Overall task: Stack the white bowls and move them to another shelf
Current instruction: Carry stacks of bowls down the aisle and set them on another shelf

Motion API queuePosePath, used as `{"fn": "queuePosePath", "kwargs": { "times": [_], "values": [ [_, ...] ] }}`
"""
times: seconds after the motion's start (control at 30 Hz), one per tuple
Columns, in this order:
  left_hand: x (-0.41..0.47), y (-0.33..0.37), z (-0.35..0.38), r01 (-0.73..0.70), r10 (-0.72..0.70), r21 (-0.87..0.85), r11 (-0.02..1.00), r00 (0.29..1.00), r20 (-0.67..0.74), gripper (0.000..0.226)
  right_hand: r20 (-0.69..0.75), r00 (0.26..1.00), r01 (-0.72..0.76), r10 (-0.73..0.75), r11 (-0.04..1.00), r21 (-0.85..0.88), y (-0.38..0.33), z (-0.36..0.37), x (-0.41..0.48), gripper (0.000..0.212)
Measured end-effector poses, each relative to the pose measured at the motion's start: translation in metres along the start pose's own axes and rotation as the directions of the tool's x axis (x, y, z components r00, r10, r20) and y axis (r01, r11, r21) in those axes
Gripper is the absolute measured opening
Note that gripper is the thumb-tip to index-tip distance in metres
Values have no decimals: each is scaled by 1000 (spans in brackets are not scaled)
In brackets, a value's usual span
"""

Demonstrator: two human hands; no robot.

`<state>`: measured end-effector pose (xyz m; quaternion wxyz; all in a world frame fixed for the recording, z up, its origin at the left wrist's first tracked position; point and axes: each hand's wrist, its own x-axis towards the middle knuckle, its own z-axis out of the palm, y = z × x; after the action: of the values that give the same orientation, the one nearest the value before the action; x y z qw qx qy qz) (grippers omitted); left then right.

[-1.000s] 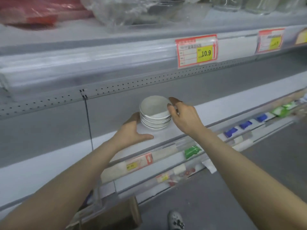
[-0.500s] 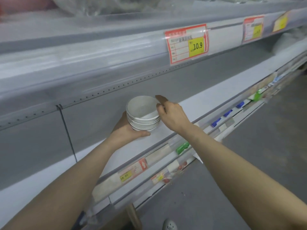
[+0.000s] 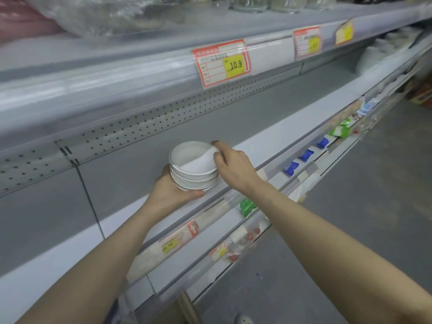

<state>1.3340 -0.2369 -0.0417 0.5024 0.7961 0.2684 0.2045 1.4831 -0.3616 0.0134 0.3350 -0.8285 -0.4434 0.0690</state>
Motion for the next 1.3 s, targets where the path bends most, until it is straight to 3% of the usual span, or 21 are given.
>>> {"fn": "queuePosePath", "kwargs": {
  "times": [0.2,0.43,0.6,0.73,0.83,1.17,1.3],
  "values": [
    [-28,50,12,-123,135,-117,986,985,106,61,-60,998,13,-16,999,-48,-7,-34,-32,38],
    [-36,74,37,-205,219,-93,974,958,186,93,-161,987,-21,1,993,-120,-2,-86,-80,37],
    [-46,112,80,-271,288,-100,957,925,246,72,-205,976,-104,72,983,-150,21,-127,-117,29],
    [-56,140,124,-279,319,-165,946,892,319,63,-239,965,-149,110,977,-152,51,-160,-145,37],
    [-62,163,164,-282,335,-196,939,880,336,67,-259,954,-195,151,969,-153,75,-191,-164,30],
    [-58,236,319,-288,388,-283,915,823,416,69,-354,915,-285,196,933,-221,193,-306,-210,54],
    [-52,265,379,-298,421,-321,899,789,448,59,-387,891,-330,236,923,-198,240,-349,-225,35]
  ]
}}
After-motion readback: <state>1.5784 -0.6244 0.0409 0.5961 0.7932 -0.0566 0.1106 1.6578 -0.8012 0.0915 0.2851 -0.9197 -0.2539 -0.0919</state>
